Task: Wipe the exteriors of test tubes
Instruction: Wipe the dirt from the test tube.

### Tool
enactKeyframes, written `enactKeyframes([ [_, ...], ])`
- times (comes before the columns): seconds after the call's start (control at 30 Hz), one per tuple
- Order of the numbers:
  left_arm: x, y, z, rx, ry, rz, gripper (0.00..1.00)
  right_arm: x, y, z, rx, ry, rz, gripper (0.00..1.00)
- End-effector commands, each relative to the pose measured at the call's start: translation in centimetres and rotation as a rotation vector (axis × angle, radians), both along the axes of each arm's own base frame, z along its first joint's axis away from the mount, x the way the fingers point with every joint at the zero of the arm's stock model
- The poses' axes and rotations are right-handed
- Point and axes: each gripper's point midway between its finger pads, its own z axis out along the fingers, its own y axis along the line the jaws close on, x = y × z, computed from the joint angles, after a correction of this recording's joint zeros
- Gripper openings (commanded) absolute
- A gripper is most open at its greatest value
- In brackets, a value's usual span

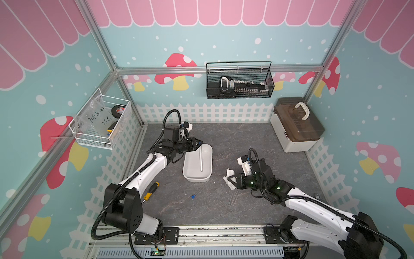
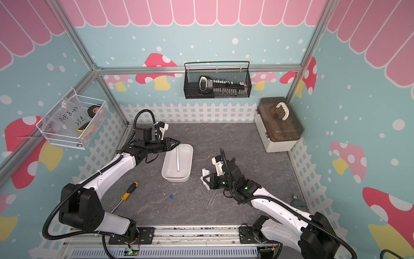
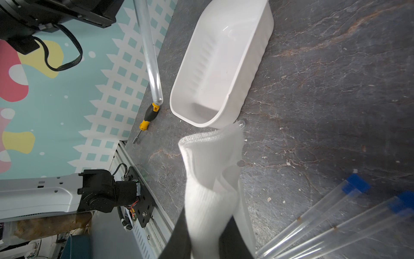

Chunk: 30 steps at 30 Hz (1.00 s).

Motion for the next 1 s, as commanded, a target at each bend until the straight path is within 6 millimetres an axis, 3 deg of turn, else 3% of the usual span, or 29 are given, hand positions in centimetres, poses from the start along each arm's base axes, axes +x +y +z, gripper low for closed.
enactKeyframes([
  [0.0,-2.2,-2.2,4.1,-0.153,-0.08,-0.139,0.18,1.5,0.9,3.6,0.049,-0.083,0.021,0.17],
  [0.13,-5.4,-4.5,6.1,-0.225,-0.133,-0.255,0.2,3.3,2.4,6.8,0.103,-0.151,0.074,0.17],
  [0.27,-7.4,-6.1,6.5,-0.249,-0.135,-0.305,0.21,4.7,4.3,9.7,0.153,-0.205,0.138,0.16],
  [0.4,-8.3,-6.6,6.7,-0.288,-0.14,-0.308,0.21,5.8,5.5,11.3,0.168,-0.24,0.168,0.16],
  [0.53,-8.4,-6.7,6.6,-0.285,-0.14,-0.301,0.21,5.5,6.5,12.8,0.235,-0.254,0.215,0.15],
  [0.97,-7.3,-6.7,6.7,-0.308,-0.147,-0.257,0.2,2.8,5.7,10.0,0.27,-0.169,0.247,0.15],
])
